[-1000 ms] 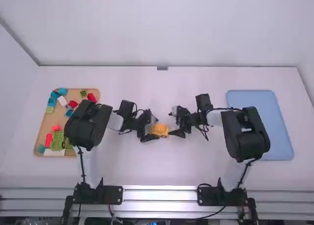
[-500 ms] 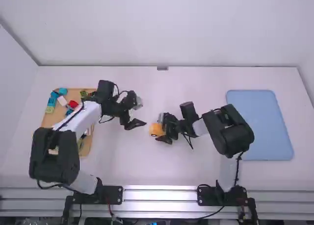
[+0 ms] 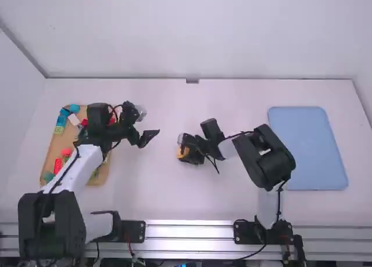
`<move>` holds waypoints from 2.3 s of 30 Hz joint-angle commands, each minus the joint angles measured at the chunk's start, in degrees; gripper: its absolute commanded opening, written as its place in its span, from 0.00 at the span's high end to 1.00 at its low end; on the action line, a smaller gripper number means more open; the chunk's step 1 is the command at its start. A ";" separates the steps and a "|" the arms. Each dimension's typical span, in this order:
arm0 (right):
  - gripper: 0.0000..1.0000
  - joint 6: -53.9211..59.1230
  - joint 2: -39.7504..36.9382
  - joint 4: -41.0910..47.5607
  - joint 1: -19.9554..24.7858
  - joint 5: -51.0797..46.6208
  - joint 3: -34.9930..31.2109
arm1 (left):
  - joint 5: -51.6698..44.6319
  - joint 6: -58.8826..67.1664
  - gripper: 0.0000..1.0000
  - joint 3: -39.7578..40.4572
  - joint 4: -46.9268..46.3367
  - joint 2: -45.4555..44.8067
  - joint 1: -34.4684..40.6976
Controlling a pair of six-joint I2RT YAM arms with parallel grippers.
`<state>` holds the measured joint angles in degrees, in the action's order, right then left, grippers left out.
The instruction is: Assemble lego blocks to make yellow taxi
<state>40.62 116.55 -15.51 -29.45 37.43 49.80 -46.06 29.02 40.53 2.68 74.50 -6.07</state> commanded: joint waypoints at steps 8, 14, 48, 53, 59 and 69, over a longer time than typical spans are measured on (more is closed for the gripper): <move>0.59 6.80 -2.01 27.30 1.49 -20.87 11.80 | 14.47 -18.32 0.01 -8.13 10.73 -5.53 -0.31; 0.70 3.45 -4.94 45.40 6.49 -42.99 20.06 | 15.26 -18.14 0.01 -8.35 10.97 -5.51 -0.28; 0.37 -19.85 -13.46 12.63 63.73 -28.37 0.44 | 21.68 -22.21 0.01 -8.35 13.64 -5.51 0.07; 0.01 -19.89 -13.68 18.03 63.14 -33.42 2.36 | 26.93 -27.21 0.01 -8.35 12.98 -5.51 0.13; 0.01 -19.87 -14.75 31.45 59.32 -34.62 8.79 | 34.29 -27.08 0.01 -8.28 12.79 -6.16 4.35; 0.02 -24.13 -28.68 40.41 47.84 -34.29 12.96 | 43.15 -27.12 0.01 -8.31 13.66 -17.77 11.87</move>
<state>17.41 92.16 24.16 20.99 2.96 61.28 -5.41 2.33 32.51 16.56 60.20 5.34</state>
